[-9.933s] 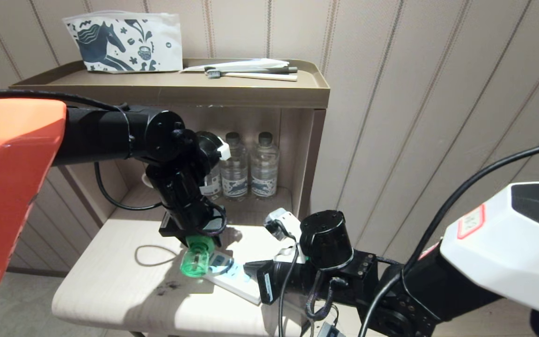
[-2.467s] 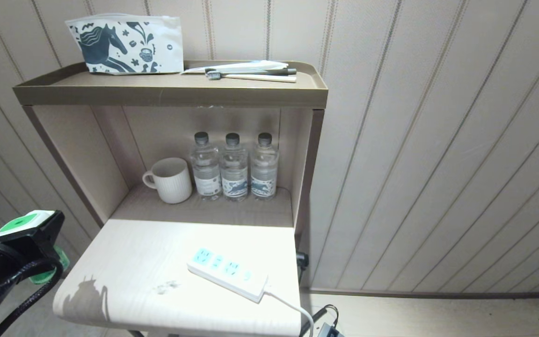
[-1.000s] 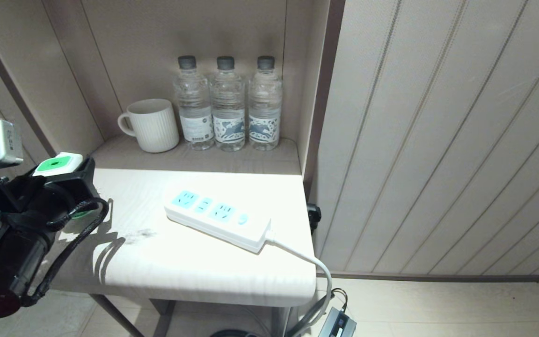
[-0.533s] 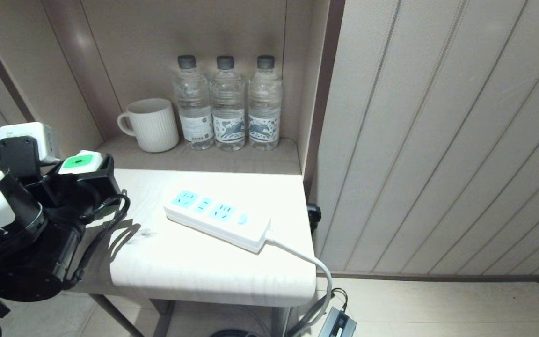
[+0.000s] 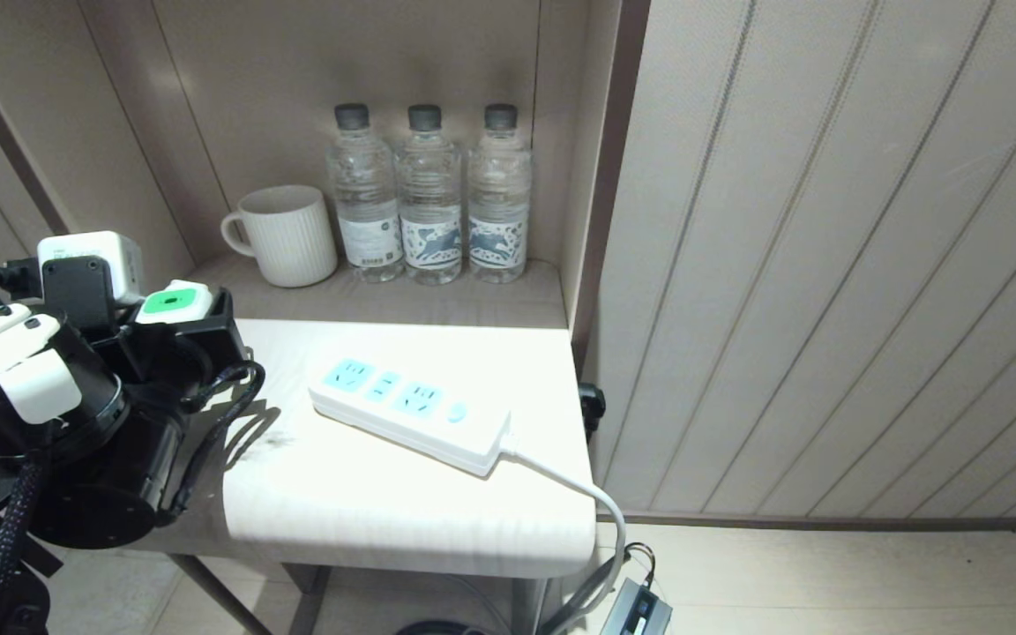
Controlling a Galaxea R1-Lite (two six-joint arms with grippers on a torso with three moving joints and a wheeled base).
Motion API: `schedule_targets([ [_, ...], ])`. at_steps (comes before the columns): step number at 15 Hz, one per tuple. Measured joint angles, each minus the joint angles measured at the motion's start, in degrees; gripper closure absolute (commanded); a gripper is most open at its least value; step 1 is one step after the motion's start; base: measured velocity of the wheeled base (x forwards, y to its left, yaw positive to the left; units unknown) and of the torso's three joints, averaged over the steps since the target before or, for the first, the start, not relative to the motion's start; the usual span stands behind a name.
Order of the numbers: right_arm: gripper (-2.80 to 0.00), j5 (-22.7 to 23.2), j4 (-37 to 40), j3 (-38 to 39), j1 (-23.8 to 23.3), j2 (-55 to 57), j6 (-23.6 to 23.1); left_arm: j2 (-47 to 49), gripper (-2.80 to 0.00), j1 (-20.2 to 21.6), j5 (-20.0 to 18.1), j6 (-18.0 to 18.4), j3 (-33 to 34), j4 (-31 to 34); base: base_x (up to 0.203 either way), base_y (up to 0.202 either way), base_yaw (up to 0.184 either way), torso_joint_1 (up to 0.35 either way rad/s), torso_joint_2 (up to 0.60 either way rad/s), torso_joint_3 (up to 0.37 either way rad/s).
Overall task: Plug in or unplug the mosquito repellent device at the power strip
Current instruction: Place the mosquito repellent liquid on the table
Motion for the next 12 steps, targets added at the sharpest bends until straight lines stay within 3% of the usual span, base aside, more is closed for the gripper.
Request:
schedule_targets([
  [4,0.00,0.0,0.0,0.0,0.0,0.0,0.0,0.3,0.00,0.0,0.0,0.0,-0.1,0.0,0.000,0.000,0.000,0.000,0.00,0.000],
  [5,0.00,0.0,0.0,0.0,0.0,0.0,0.0,0.3,-2.80,-0.1,0.1,0.0,-0.1,0.1,0.000,0.000,0.000,0.000,0.00,0.000],
  [12,0.00,-0.1,-0.1,0.0,0.0,0.0,0.0,-0.3,-2.80,-0.5,0.4,1.7,-0.4,-1.1,0.000,0.000,0.000,0.000,0.00,0.000],
])
